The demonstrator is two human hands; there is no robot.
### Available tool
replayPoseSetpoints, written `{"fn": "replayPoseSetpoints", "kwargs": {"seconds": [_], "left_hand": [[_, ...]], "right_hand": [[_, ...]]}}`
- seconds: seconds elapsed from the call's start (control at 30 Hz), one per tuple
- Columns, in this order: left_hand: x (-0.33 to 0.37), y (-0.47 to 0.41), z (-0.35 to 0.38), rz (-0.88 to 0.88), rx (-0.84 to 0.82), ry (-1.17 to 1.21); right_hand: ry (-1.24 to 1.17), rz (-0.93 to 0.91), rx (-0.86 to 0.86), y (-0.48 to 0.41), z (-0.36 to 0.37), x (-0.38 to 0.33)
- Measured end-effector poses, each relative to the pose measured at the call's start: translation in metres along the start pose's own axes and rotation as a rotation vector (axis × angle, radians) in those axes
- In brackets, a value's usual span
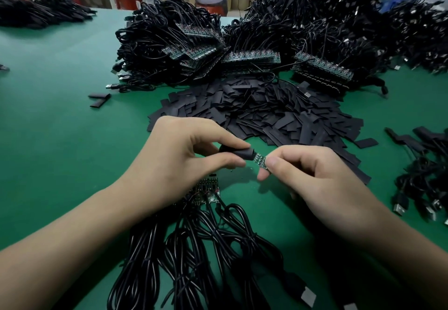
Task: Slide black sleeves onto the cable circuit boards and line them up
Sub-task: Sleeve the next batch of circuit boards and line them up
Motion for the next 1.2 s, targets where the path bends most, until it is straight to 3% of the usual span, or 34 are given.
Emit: {"fn": "replayPoseSetpoints", "kwargs": {"seconds": [0.37, 0.67, 0.9, 1.2], "left_hand": [[0.019, 0.001, 0.008, 0.270, -0.158, -0.260], [0.006, 0.000, 0.011, 0.144, -0.176, -0.115], [0.017, 0.004, 0.020, 0.266, -0.253, -0.174], [0.007, -0.002, 0.006, 0.141, -0.070, -0.093]], "right_hand": [[0.054, 0.026, -0.042, 0.000, 0.002, 0.002], [0.146, -0.063, -0.018, 0.000, 0.004, -0.003], [0.185, -0.080, -0.058, 0.001, 0.010, -0.006], [-0.120, -0.086, 0.063, -0.003, -0.009, -0.001]]}}
Point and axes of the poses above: each hand's wrist, its own y-axis away from the middle knuckle, its own z-axis out of the palm, x = y × z, the point moved 9 cm from there along -y, towards the middle knuckle, and after that the axes turned 6 degrees about z, right-handed, at the moved point
